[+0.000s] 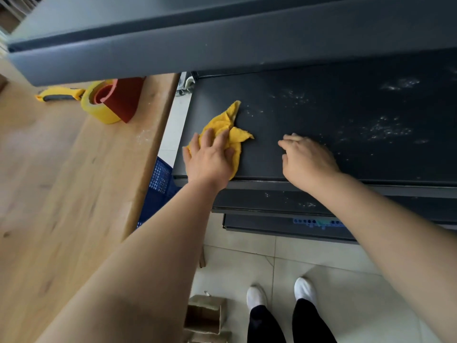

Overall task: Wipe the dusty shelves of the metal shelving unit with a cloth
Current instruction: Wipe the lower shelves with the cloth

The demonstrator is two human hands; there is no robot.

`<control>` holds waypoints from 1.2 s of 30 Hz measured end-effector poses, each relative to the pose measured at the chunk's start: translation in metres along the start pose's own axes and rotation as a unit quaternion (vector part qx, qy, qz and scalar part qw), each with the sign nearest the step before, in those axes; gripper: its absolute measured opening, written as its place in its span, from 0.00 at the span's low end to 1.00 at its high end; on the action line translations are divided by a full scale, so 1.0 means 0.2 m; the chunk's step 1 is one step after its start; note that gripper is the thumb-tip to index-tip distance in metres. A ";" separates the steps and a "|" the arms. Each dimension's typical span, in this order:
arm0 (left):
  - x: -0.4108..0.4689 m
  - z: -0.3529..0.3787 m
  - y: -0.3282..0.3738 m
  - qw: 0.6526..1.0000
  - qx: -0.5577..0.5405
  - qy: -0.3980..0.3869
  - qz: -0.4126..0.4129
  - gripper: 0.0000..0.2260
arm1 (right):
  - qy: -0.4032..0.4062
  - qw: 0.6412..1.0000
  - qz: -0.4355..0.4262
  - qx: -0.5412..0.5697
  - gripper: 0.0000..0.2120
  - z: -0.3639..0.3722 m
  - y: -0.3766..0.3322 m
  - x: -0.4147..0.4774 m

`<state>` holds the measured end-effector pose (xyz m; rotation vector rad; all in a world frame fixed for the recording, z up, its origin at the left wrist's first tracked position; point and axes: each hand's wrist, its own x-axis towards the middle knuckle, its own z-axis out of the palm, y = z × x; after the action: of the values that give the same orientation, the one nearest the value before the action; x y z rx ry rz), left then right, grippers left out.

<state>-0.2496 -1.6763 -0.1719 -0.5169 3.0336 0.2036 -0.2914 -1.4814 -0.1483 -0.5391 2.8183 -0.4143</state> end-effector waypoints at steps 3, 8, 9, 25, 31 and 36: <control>0.03 -0.02 -0.13 0.999 0.001 -0.001 -0.033 0.22 | 0.007 1.000 -0.008 -0.001 0.20 0.02 0.02 0.00; 0.04 -0.04 -0.12 0.998 0.006 0.001 -0.059 0.22 | 0.015 0.999 -0.030 0.019 0.18 0.03 0.05 -0.01; 0.04 -0.04 -0.09 0.998 0.001 0.000 -0.064 0.22 | 0.020 0.999 -0.031 0.020 0.16 0.03 0.06 -0.01; 0.25 0.01 0.49 0.989 -0.005 -0.042 0.143 0.21 | 0.054 0.998 0.015 0.015 0.16 -0.12 0.29 0.07; 0.43 0.05 0.64 0.988 0.024 -0.031 0.149 0.21 | 0.058 0.997 0.053 -0.024 0.14 -0.13 0.32 0.11; 0.55 0.07 0.59 0.994 -0.011 0.013 0.109 0.20 | 0.093 0.993 0.062 -0.038 0.15 -0.12 0.25 0.15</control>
<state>-0.3925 -1.6004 -0.1812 -0.1892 3.1122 0.2434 -0.3411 -1.4422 -0.1479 -0.3539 3.0374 -0.3492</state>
